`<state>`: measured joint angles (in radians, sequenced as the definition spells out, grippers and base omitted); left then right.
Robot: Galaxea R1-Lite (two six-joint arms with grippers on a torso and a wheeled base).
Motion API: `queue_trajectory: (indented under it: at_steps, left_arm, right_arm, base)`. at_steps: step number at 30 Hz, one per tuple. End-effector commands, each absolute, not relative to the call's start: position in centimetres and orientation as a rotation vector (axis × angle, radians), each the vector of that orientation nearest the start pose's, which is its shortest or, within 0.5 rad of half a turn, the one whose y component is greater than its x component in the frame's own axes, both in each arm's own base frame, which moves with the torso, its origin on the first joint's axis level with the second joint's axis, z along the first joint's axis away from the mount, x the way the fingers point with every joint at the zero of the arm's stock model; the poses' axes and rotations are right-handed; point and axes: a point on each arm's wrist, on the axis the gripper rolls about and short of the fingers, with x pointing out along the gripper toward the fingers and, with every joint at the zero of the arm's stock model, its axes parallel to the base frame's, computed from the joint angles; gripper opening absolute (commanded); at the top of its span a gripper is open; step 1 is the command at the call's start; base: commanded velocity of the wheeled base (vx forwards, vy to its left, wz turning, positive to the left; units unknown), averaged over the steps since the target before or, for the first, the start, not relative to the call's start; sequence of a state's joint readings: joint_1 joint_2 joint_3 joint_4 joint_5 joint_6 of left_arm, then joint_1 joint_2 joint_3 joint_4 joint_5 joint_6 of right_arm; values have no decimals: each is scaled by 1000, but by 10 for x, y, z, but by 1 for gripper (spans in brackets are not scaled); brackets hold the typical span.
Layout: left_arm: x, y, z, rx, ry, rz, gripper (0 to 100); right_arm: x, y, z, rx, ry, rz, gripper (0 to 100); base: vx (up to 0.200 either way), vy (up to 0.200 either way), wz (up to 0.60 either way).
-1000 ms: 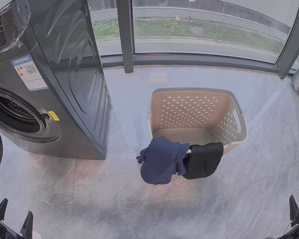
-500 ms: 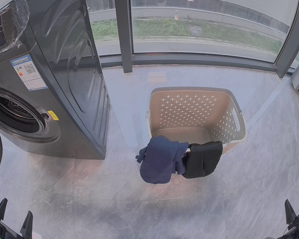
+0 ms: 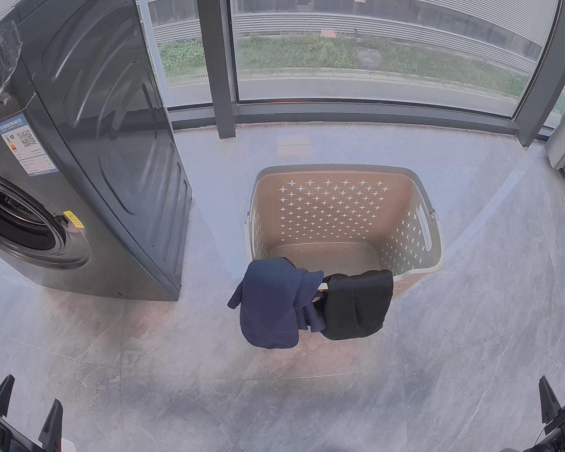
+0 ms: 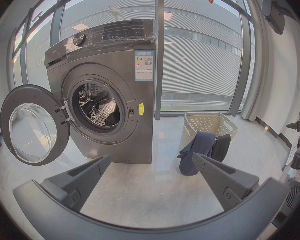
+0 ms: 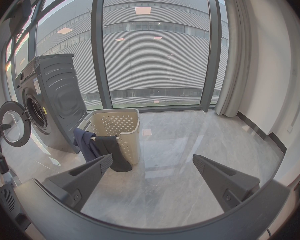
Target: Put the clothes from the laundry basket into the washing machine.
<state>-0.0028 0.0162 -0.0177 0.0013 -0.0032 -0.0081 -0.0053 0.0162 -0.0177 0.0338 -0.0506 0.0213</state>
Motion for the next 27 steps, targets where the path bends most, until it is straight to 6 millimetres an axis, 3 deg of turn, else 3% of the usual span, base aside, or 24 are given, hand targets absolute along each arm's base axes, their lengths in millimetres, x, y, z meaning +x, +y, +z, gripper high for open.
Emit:
queue_trajectory:
  at_steps: [1, 7, 8, 10, 11, 12, 15, 19, 22, 23, 24, 27]
  left_arm:
    - [-22, 0, 75, -9, 9, -6, 100]
    - [-22, 0, 75, -12, 9, -6, 100]
    - [-22, 0, 75, -14, 9, -6, 100]
    - [-22, 0, 75, -15, 9, -6, 100]
    - [-22, 0, 75, -15, 9, -5, 100]
    - [-22, 0, 75, -14, 9, -6, 100]
    - [-22, 0, 75, -14, 9, -6, 100]
    - [-22, 0, 75, -11, 9, -8, 100]
    - [-22, 0, 75, -12, 9, -8, 100]
    - [-22, 0, 75, -12, 9, -8, 100]
    - [-22, 0, 75, -12, 9, -8, 100]
    - [-22, 0, 75, -11, 9, -6, 100]
  right_arm:
    - [-24, -1, 76, 23, 15, -58, 100]
    - [-24, -1, 79, 20, -10, -57, 100]
    - [-26, -1, 87, 16, -53, -53, 100]
    - [-38, -1, 125, 26, -208, -50, 100]
    - [-39, -1, 128, 26, -212, -48, 100]
    - [-37, -1, 150, 31, -200, -45, 100]
    - [-14, -1, 148, 52, -7, 20, 100]
    - [33, 6, 134, 234, 355, 151, 100]
    - [50, 9, 134, 250, 421, 173, 100]
    - [82, 20, 132, 245, 490, 215, 100]
    - [98, 24, 129, 240, 497, 227, 100]
    - [123, 32, 120, 226, 496, 241, 100]
  base:
    - [0, 0, 0]
    - [100, 0, 0]
    - [0, 0, 0]
    - [0, 0, 0]
    - [0, 0, 0]
    - [0, 0, 0]
    - [0, 0, 0]
    - [0, 0, 0]
    - [0, 0, 0]
    - [0, 0, 0]
    - [0, 0, 0]
    - [0, 0, 0]
